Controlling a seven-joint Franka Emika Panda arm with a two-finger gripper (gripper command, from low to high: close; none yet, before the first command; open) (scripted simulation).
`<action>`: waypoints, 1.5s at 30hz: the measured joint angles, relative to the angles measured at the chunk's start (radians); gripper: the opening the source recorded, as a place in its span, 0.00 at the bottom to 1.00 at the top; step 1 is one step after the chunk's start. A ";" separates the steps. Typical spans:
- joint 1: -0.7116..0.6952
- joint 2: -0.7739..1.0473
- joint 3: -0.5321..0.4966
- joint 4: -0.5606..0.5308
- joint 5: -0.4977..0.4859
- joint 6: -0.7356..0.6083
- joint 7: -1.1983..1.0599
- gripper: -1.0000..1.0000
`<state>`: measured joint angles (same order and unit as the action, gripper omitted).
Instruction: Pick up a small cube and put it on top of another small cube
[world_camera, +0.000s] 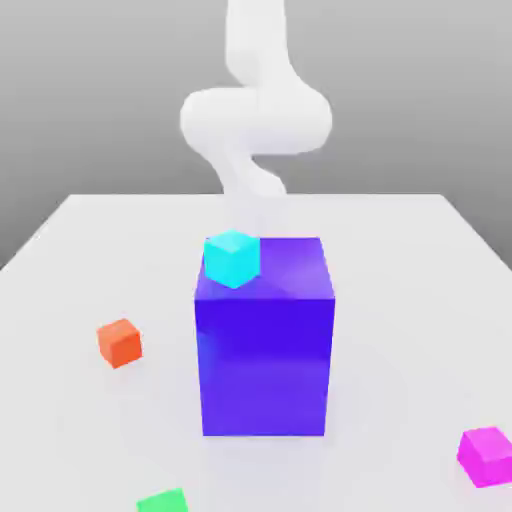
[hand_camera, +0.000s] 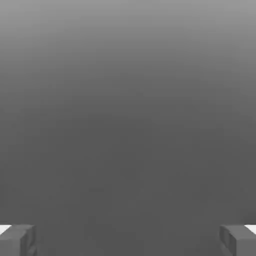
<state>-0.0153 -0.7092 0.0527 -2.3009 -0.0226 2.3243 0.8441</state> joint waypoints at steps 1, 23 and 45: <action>-0.005 0.039 0.022 0.000 -0.011 0.011 0.020 0.50; 0.066 0.836 0.319 -0.008 -0.305 0.224 0.477 0.50; 0.186 1.145 0.321 -0.002 -0.333 0.366 0.587 0.00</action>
<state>0.1709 0.4361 0.3738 -2.3031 -0.3559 2.6907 1.4316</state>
